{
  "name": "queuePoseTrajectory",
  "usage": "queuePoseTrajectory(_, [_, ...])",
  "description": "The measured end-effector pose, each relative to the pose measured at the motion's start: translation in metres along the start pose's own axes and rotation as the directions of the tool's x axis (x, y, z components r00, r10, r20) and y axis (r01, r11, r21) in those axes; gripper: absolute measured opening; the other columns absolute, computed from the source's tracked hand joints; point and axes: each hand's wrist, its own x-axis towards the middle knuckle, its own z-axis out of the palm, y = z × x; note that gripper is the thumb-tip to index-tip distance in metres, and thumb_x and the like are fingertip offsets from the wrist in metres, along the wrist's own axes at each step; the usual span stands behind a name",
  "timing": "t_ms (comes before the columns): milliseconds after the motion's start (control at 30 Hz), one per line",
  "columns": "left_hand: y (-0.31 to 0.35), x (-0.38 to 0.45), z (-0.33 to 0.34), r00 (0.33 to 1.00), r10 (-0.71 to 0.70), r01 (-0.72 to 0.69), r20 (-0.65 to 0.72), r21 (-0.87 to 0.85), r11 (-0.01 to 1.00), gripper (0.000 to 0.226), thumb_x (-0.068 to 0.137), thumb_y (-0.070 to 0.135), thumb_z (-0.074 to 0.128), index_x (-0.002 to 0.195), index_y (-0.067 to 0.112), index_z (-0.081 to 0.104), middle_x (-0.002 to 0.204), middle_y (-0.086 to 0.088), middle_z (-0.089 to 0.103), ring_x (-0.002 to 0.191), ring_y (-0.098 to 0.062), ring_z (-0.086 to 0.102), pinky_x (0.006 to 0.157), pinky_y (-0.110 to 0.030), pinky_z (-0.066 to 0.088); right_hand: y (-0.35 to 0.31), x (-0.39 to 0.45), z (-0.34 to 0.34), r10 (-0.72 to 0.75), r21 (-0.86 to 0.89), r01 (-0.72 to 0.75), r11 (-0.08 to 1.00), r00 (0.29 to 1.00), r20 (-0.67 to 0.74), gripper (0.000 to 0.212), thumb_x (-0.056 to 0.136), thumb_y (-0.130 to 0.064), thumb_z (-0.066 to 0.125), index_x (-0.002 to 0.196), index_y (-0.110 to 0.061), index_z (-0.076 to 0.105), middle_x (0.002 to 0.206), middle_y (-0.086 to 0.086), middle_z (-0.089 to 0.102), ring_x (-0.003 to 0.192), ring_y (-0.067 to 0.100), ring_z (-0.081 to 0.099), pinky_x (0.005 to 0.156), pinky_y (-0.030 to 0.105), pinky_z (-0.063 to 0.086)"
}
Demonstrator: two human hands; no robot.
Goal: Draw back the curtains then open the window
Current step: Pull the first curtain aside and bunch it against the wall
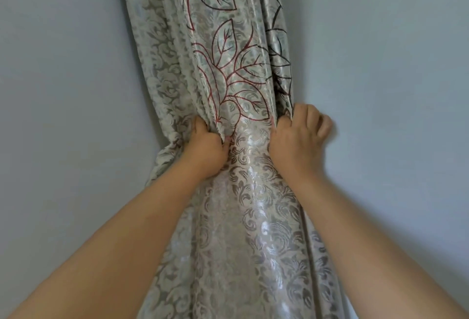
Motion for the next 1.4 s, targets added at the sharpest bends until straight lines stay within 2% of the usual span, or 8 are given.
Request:
queuePoseTrajectory(400, [-0.010, -0.077, -0.069, 0.944, -0.123, -0.017, -0.306, -0.417, 0.909, 0.038, 0.088, 0.037, 0.045, 0.121, 0.020, 0.050, 0.134, -0.011, 0.041, 0.123, -0.024, 0.037, 0.099, -0.026, 0.024, -0.056, -0.017, -0.034, 0.097, 0.401, -0.158, 0.902, 0.981, 0.169, 0.018, 0.077, -0.003, 0.058, 0.063, 0.007, 0.053, 0.072, 0.027, 0.058, 0.070, 0.041, 0.056, 0.063, 0.047, 0.045])
queuePoseTrajectory(567, [-0.003, -0.083, -0.101, 0.865, -0.263, 0.029, -0.427, -0.482, 0.876, 0.031, 0.087, 0.036, 0.048, 0.105, 0.014, 0.061, 0.107, -0.003, 0.035, 0.098, -0.015, 0.043, 0.087, -0.012, 0.026, -0.085, -0.021, -0.045, 0.089, 0.501, -0.160, 0.850, 0.983, 0.163, 0.021, 0.084, -0.006, 0.054, 0.067, 0.008, 0.053, 0.075, 0.028, 0.056, 0.065, 0.041, 0.054, 0.059, 0.045, 0.045])
queuePoseTrajectory(733, [-0.015, -0.089, -0.106, 0.857, -0.237, 0.043, -0.458, -0.394, 0.918, 0.032, 0.086, 0.040, 0.048, 0.102, 0.016, 0.062, 0.101, -0.003, 0.036, 0.085, -0.013, 0.042, 0.083, -0.020, 0.030, -0.089, -0.025, -0.051, 0.062, 0.544, -0.150, 0.826, 0.982, 0.176, 0.025, 0.089, -0.014, 0.047, 0.075, 0.007, 0.051, 0.084, 0.028, 0.055, 0.069, 0.042, 0.052, 0.054, 0.040, 0.039])
queuePoseTrajectory(900, [-0.026, -0.104, -0.093, 0.889, -0.030, 0.007, -0.456, -0.051, 0.999, 0.050, 0.086, 0.033, 0.050, 0.123, 0.003, 0.032, 0.131, -0.027, 0.033, 0.118, -0.038, 0.036, 0.097, -0.045, 0.037, -0.090, -0.034, -0.053, 0.095, 0.528, -0.179, 0.830, 0.978, 0.183, 0.019, 0.088, -0.010, 0.047, 0.078, 0.005, 0.050, 0.083, 0.028, 0.055, 0.068, 0.040, 0.053, 0.055, 0.036, 0.035])
queuePoseTrajectory(1000, [-0.036, -0.125, -0.089, 0.905, 0.063, -0.034, -0.421, 0.076, 0.997, 0.067, 0.087, 0.026, 0.051, 0.136, 0.003, 0.012, 0.144, -0.030, 0.019, 0.131, -0.040, 0.024, 0.106, -0.043, 0.023, -0.100, -0.062, -0.058, 0.112, 0.507, -0.201, 0.838, 0.973, 0.202, 0.015, 0.086, -0.005, 0.047, 0.095, 0.007, 0.048, 0.107, 0.036, 0.053, 0.093, 0.048, 0.054, 0.078, 0.053, 0.047])
queuePoseTrajectory(1167, [-0.047, -0.154, -0.105, 0.950, 0.083, -0.024, -0.302, 0.193, 0.981, 0.057, 0.087, 0.011, 0.050, 0.135, 0.000, 0.021, 0.139, -0.024, 0.035, 0.126, -0.036, 0.033, 0.103, -0.039, 0.031, -0.117, -0.084, -0.068, 0.119, 0.591, -0.128, 0.796, 0.991, 0.054, 0.051, 0.078, 0.012, 0.051, 0.120, -0.009, 0.032, 0.132, 0.033, 0.037, 0.123, 0.035, 0.026, 0.101, 0.062, 0.027])
queuePoseTrajectory(1300, [-0.046, -0.187, -0.149, 0.970, 0.022, 0.039, -0.244, 0.243, 0.969, 0.063, 0.083, 0.017, 0.057, 0.134, 0.008, 0.022, 0.127, -0.016, 0.046, 0.114, -0.031, 0.044, 0.087, -0.036, 0.040, -0.131, -0.086, -0.099, -0.065, 0.617, 0.045, 0.786, 0.998, 0.010, 0.047, 0.079, 0.011, 0.039, 0.119, -0.011, 0.043, 0.133, 0.009, 0.019, 0.128, 0.032, 0.016, 0.103, 0.063, 0.009])
queuePoseTrajectory(1400, [-0.045, -0.230, -0.203, 0.984, 0.017, 0.052, -0.175, 0.381, 0.923, 0.066, 0.079, 0.019, 0.061, 0.134, 0.014, 0.025, 0.124, -0.016, 0.050, 0.108, -0.034, 0.050, 0.079, -0.041, 0.046, -0.144, -0.088, -0.132, -0.147, 0.608, 0.109, 0.787, 0.989, 0.014, 0.033, 0.081, 0.002, 0.039, 0.110, -0.006, 0.054, 0.137, 0.019, 0.027, 0.127, 0.034, 0.017, 0.100, 0.067, 0.009])
